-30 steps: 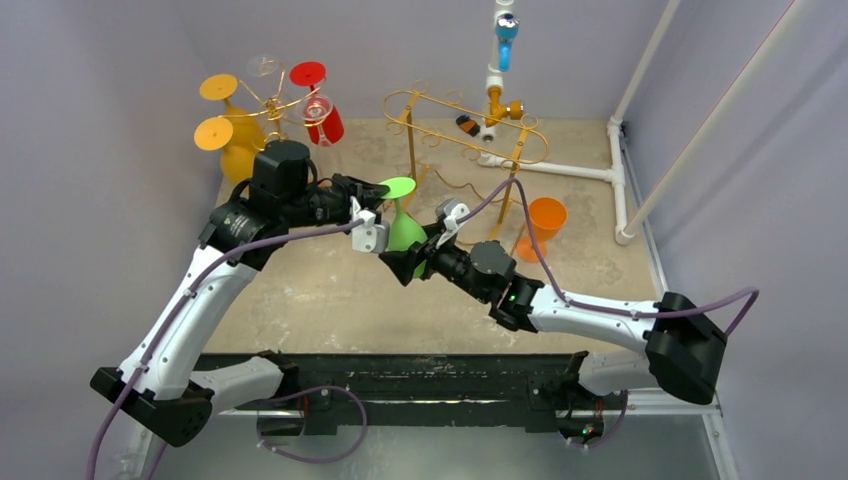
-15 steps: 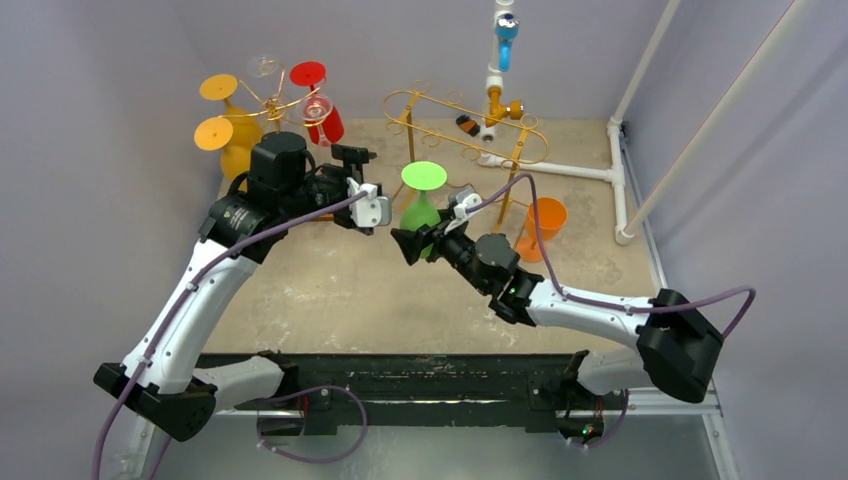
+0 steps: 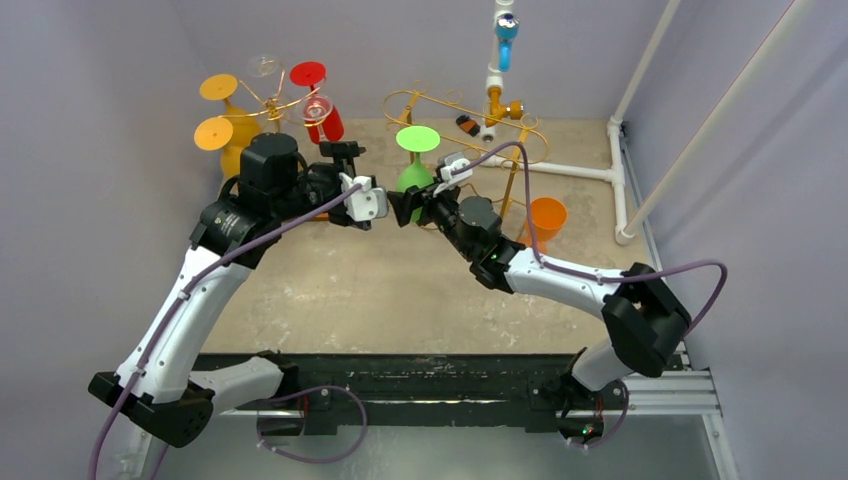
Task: Place the wine glass upside down on the wine glass rack
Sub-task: Turn the wine glass upside down at the wine rack.
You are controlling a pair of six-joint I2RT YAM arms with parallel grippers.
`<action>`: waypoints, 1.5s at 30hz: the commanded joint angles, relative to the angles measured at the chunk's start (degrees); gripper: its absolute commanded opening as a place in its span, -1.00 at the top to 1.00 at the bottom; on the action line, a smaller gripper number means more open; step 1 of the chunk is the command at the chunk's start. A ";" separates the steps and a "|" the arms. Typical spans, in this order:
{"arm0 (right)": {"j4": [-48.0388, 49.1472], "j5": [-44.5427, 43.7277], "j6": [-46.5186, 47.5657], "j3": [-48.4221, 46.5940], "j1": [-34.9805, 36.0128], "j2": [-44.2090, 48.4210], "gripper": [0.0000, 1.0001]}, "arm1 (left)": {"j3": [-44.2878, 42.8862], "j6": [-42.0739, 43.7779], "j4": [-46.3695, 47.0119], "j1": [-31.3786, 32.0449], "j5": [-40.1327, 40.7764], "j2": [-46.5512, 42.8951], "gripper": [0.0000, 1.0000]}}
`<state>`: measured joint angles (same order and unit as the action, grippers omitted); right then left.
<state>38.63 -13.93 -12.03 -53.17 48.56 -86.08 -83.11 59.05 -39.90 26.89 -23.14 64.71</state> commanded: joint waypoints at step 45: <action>5.14 -4.98 -4.58 -1.00 -4.27 -7.17 -0.47 | -0.56 -0.29 -0.42 -0.26 -1.03 -2.74 -0.63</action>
<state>41.82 -16.03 -14.92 -53.76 44.56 -93.49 -82.61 59.07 -40.49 26.89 -22.90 62.59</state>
